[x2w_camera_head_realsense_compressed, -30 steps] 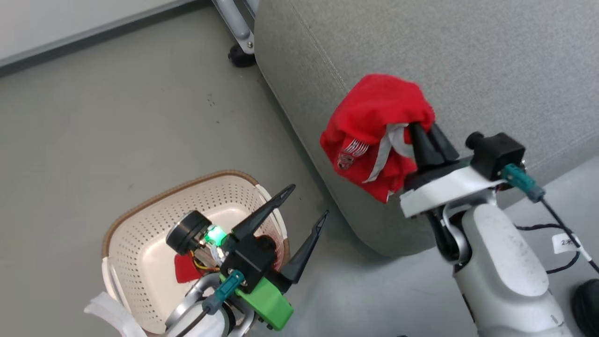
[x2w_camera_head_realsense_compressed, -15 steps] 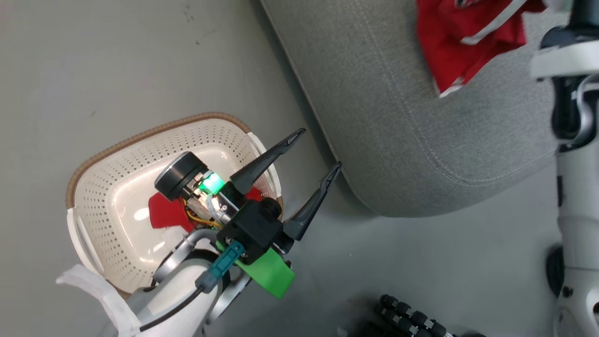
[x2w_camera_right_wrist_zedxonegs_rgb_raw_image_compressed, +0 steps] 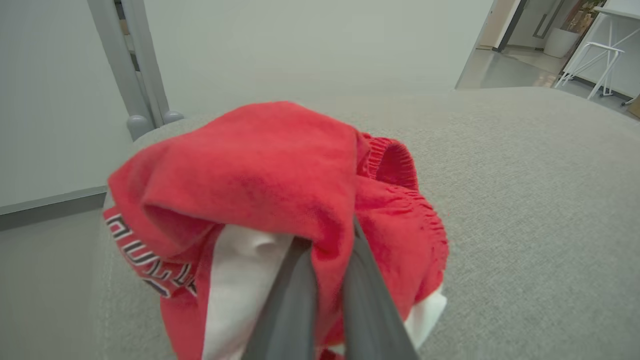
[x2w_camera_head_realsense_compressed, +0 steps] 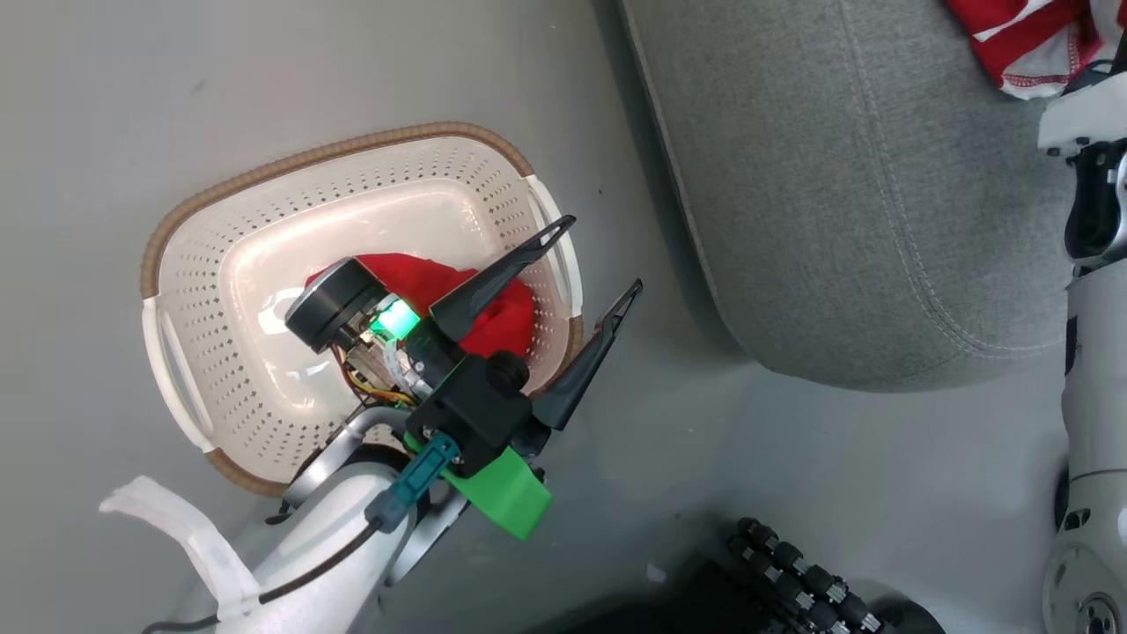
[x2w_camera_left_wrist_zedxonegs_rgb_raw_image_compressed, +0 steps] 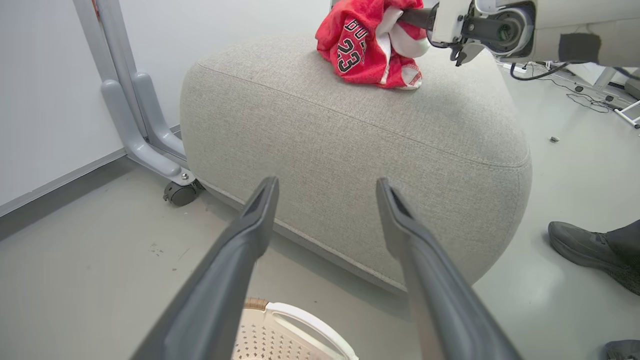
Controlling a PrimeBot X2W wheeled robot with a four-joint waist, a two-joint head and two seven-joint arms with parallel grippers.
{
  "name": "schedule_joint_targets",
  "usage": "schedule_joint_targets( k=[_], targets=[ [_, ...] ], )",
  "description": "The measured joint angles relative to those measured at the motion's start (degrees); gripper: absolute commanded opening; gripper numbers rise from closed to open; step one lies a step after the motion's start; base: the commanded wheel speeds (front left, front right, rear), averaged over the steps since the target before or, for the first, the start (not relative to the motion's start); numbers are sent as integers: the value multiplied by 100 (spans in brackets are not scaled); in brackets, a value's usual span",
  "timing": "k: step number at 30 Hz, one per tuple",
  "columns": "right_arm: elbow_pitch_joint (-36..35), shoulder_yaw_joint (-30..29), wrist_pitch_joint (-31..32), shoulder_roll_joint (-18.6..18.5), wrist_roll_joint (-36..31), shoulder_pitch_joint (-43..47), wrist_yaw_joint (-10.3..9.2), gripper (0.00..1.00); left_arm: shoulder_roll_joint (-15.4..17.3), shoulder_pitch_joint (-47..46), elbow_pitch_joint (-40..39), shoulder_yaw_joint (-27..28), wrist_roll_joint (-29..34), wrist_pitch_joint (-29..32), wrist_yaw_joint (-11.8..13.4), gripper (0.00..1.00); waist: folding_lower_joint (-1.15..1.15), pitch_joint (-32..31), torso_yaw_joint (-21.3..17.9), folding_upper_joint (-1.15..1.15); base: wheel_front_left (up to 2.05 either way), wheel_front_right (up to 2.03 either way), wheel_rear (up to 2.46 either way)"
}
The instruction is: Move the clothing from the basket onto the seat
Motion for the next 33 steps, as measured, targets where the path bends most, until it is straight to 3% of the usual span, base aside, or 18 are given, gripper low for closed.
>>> schedule_joint_targets(
  k=[7, 14, 24, 33],
  targets=[
    [-160, -341, 0, 252, -16, 572, 0, 100, -35, -6, 177, -7, -55, -205, 51, 100, 0, -118, 112, 0, 0, 0, 0],
    [-768, -302, 0, 446, -13, 1395, 0, 100, -127, 157, 460, 46, -264, -553, 177, 100, -1, -532, 148, 0, 0, 0, 0],
    [-1980, 548, 0, 681, -71, 2557, 0, 100, -222, 615, 780, 366, -605, -1018, 563, 100, -1, -1298, 345, 0, 0, 0, 0],
    [-2650, 1314, -1, 731, 13, 3120, 0, 100, -337, 829, 890, 967, -815, -1209, 1000, 100, -2, -1749, 849, 0, 0, 0, 0]
  ],
)
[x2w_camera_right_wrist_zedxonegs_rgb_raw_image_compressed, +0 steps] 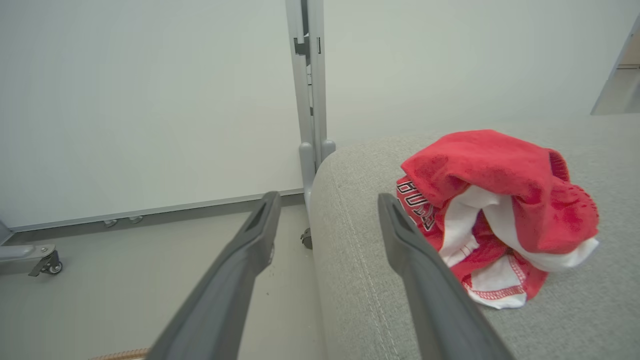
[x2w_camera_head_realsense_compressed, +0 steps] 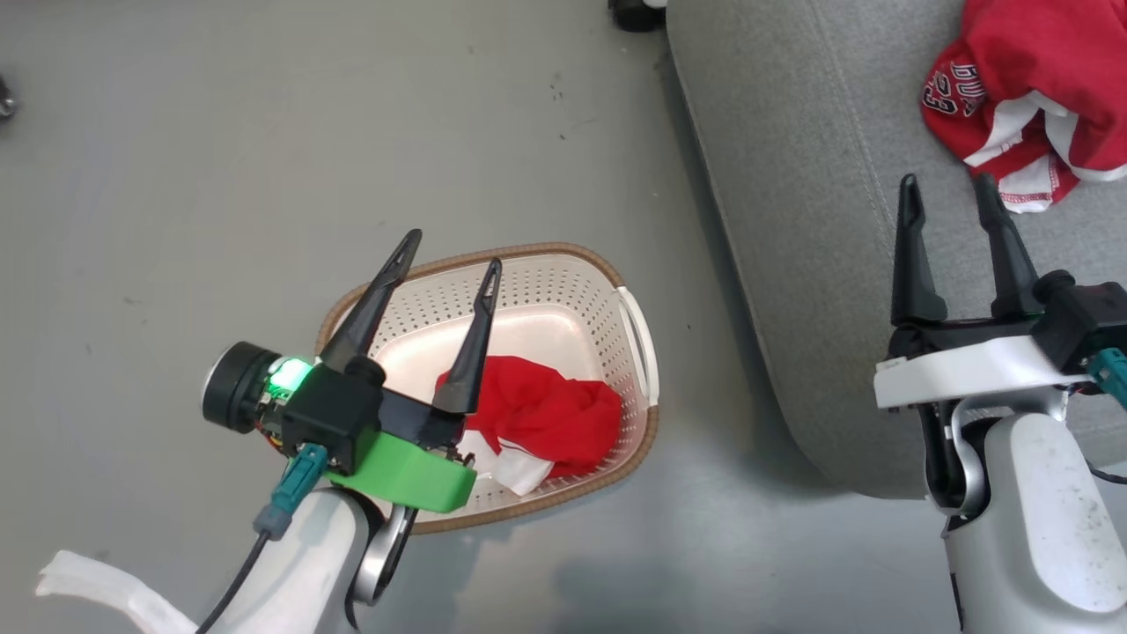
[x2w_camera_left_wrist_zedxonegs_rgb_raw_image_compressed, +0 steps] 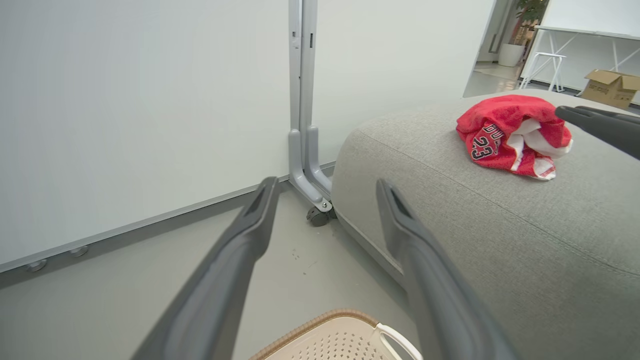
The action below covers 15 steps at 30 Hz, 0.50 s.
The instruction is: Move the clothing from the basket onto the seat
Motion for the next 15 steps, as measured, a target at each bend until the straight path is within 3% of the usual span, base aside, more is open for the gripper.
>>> schedule_joint_targets(
  k=[8, 15],
  targets=[
    [-571, 634, 130, 7, -9, 388, 0, 100, -203, 458, -212, 1046, -131, -29, 319, 100, 0, -400, 521, 0, 0, 0, 0],
    [-906, 744, 394, 8, -10, 779, 0, 100, -411, 934, -315, 1822, -8, -35, 257, 100, 0, -739, 856, 0, 0, 0, 0]
  ],
)
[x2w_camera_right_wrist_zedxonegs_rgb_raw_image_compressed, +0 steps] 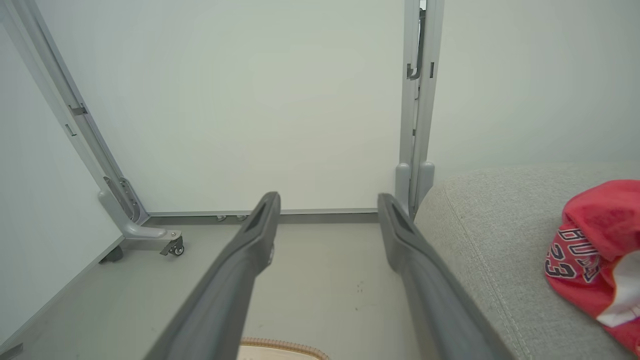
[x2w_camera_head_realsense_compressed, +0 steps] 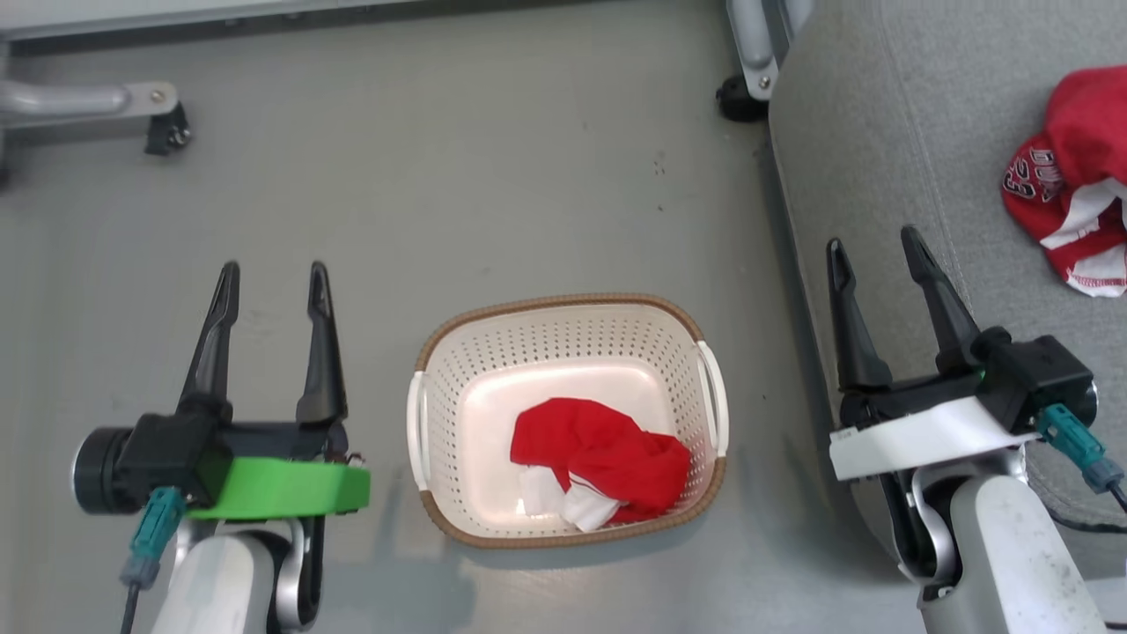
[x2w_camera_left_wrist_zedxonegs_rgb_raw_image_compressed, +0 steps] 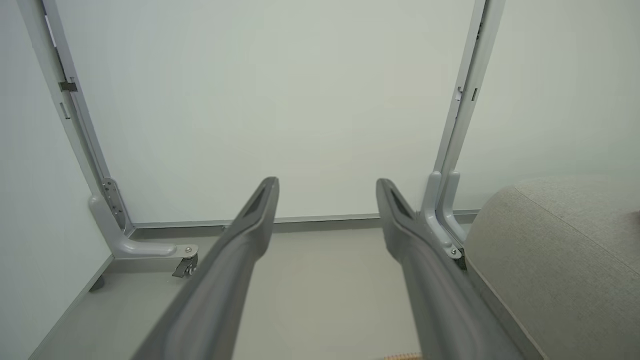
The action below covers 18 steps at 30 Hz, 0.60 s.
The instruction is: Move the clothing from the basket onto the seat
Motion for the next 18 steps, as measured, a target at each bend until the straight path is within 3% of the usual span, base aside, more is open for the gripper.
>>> schedule_joint_targets(
  k=[7, 18],
  targets=[
    [-62, 53, 155, 0, 20, 410, 0, 100, -177, 578, 79, 409, 200, 0, -212, 100, 0, -393, 154, 0, 0, 0, 0],
    [-113, 101, 324, 0, 92, 993, 0, 100, -369, 1162, 339, 499, 438, -1, -491, 100, 0, -945, 187, 0, 0, 0, 0]
  ],
)
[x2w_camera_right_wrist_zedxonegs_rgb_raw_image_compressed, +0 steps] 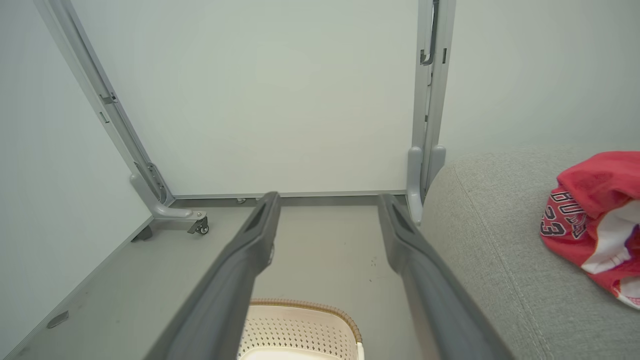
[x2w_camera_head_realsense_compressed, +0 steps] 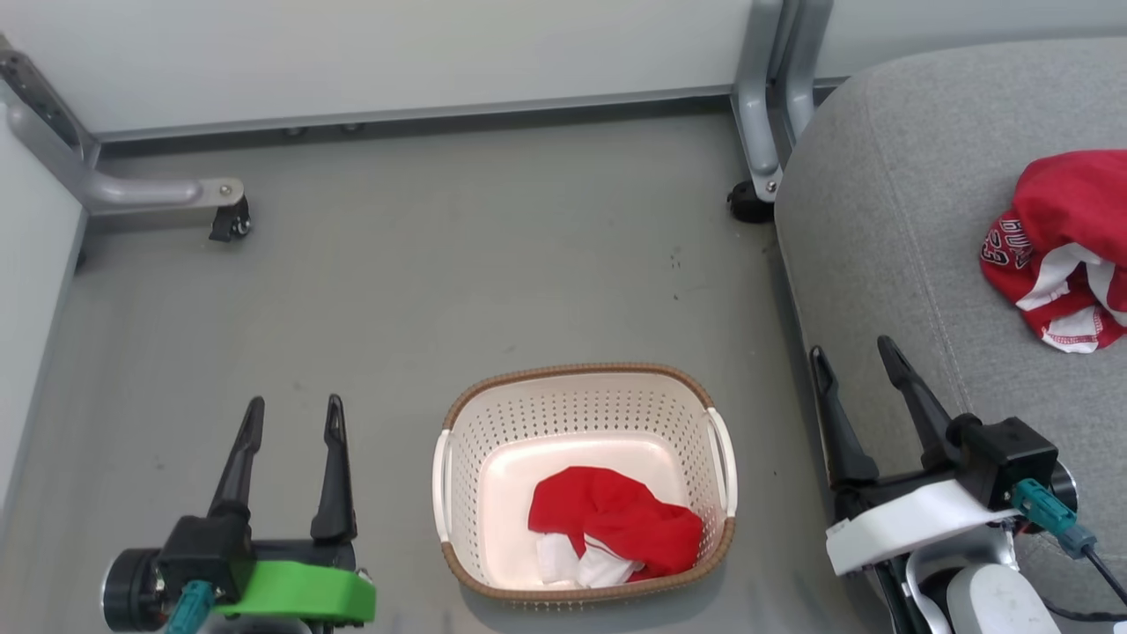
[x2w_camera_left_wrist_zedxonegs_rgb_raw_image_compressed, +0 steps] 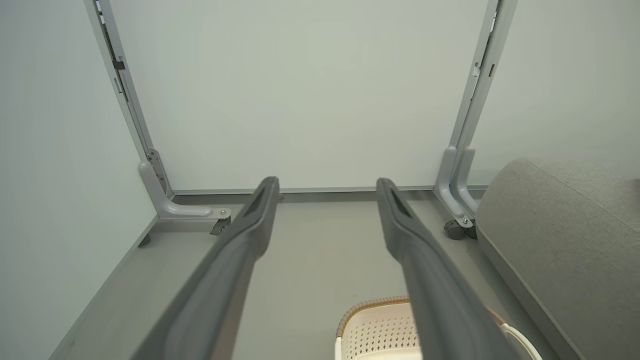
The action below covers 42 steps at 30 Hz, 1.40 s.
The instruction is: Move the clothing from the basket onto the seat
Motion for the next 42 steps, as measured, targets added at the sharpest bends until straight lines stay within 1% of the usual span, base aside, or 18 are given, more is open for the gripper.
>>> schedule_joint_targets(
  k=[8, 13, 25, 37, 42],
  targets=[
    [-30, -3, 125, 0, 26, 279, 0, 100, -93, 257, 229, 53, 47, 1, -70, 100, 0, -312, -36, 0, 0, 0, 0],
    [-58, -32, 179, 0, 32, 350, 0, 100, -124, 298, 318, 74, 78, 0, -138, 100, 0, -400, -48, 0, 0, 0, 0],
    [-83, -32, 250, 0, 31, 360, 0, 100, -179, 296, 445, 177, 89, 1, -213, 100, 0, -404, -11, 0, 0, 0, 0],
    [-165, -42, 256, 0, 4, 336, 0, 100, -241, 254, 423, 249, 183, 1, -263, 100, 0, -264, 4, 0, 0, 0, 0],
    [-319, -110, 260, -2, -42, 203, 0, 100, -257, -48, 288, 178, 272, 0, -319, 100, 0, -75, 18, 0, 0, 0, 0]
  ],
)
